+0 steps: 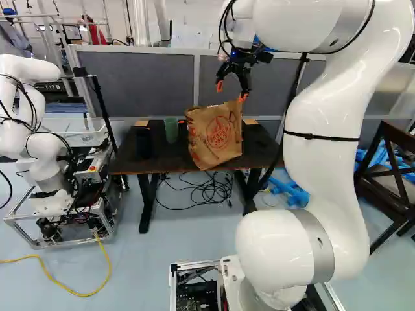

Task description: Pick up the bag on the ground and place it on the table

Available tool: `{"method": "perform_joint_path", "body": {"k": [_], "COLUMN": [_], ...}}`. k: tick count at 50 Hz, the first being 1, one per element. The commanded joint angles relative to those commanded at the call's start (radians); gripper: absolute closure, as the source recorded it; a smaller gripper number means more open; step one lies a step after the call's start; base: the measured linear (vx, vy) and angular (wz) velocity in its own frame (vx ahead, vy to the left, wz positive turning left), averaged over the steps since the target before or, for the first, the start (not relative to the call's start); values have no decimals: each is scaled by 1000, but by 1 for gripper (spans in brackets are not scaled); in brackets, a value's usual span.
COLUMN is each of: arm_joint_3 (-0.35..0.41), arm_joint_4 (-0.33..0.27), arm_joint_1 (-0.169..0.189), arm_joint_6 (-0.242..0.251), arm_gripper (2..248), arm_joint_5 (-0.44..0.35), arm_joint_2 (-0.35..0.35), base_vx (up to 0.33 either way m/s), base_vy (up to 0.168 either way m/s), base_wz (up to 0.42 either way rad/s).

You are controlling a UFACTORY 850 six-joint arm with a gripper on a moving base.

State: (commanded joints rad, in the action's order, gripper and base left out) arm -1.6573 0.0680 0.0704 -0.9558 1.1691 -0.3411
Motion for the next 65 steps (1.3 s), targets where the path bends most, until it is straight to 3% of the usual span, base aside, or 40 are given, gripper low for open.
{"method": "perform_joint_path", "body": {"k": [36, 65], "arm_joint_3": [-13, -13], "arm_joint_4": [-27, -27], "arm_joint_1": [0, 0], "arm_joint_6": [0, 0], "arm_gripper": [3, 3], "arm_joint_5": [0, 0], "arm_joint_2": [37, 37], "base_vx": [-2, -103], "base_vy": [-1, -6], "base_wz": [3, 5]}}
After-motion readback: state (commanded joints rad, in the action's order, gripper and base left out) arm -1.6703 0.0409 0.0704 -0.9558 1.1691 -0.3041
